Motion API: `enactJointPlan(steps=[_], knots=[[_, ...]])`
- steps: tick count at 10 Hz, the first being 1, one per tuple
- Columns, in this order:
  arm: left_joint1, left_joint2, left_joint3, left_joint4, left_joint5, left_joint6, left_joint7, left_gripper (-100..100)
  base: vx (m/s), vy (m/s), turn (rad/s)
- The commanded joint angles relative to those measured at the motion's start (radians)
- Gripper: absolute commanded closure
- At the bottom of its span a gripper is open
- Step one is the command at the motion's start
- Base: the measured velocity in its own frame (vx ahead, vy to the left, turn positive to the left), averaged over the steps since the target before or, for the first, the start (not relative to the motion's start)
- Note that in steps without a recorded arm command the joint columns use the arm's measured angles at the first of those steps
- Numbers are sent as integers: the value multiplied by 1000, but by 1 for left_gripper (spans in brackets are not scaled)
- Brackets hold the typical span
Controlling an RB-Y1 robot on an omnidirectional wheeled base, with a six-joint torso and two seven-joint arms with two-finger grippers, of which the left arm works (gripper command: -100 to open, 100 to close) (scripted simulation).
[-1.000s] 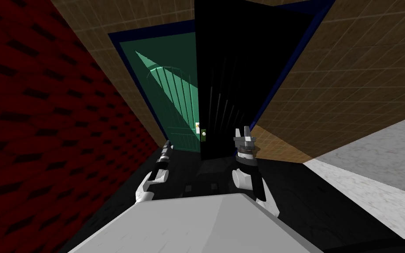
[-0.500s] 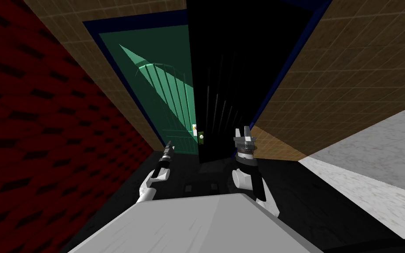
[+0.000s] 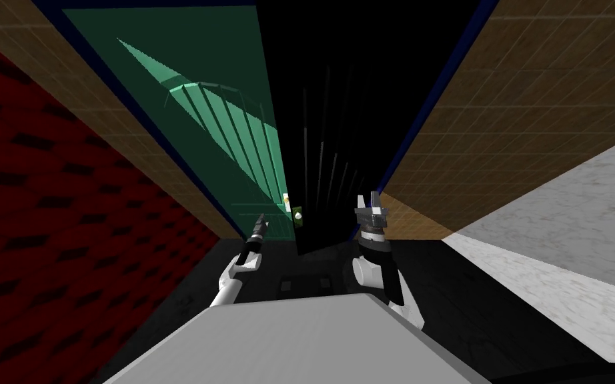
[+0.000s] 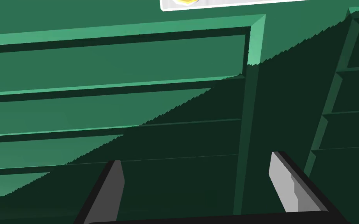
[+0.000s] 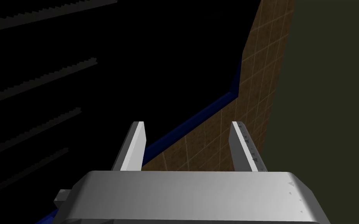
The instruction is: Pull the door open
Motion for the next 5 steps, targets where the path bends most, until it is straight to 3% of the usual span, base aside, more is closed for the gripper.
enactJointPlan(steps=[1, 3, 4, 5], knots=[[-22, -4, -13, 27, -2, 2, 2, -100, 198, -101, -134], [-45, -19, -36, 44, -6, 3, 2, -100, 199, -143, -169], [-36, -10, -30, 30, -3, 7, 5, -100, 82, -68, -12], [-23, 11, -2, 37, 0, 10, 5, -100, -82, 38, 136]])
